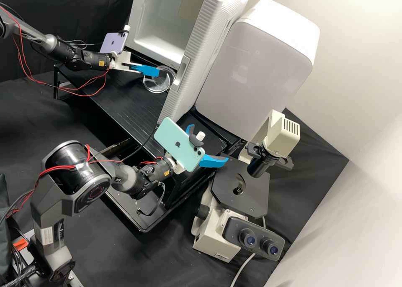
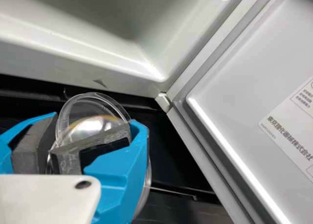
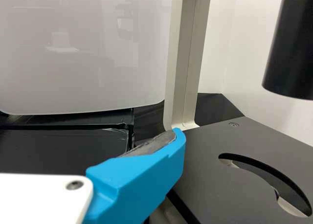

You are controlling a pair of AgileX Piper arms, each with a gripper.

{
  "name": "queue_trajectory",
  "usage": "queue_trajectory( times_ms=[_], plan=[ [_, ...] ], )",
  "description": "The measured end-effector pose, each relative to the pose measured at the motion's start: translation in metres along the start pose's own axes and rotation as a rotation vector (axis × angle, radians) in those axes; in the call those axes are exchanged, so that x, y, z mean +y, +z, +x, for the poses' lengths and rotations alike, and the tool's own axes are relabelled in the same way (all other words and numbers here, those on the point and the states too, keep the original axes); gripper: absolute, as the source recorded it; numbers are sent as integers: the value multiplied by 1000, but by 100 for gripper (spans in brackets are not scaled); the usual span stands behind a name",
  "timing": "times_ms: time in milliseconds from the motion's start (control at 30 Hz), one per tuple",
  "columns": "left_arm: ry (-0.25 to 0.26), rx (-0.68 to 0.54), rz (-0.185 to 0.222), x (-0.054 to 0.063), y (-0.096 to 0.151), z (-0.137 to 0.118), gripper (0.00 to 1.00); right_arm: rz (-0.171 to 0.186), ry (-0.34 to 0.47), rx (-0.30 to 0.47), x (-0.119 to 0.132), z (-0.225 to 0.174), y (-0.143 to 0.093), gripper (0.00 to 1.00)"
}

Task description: Take the petri dish out of the incubator

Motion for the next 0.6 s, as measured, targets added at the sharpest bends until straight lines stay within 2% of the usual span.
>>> queue_trajectory(
  times_ms=[133, 433, 600],
  plan=[
    [-10, 13, -5, -4, -3, -4, 0, 0, 0, 0, 0, 0, 0, 100],
    [-3, 14, -22, -2, 1, -20, 0, 0, 0, 0, 0, 0, 0, 100],
    [-5, 10, -58, -5, 2, -29, 0, 0, 0, 0, 0, 0, 0, 100]
  ],
)
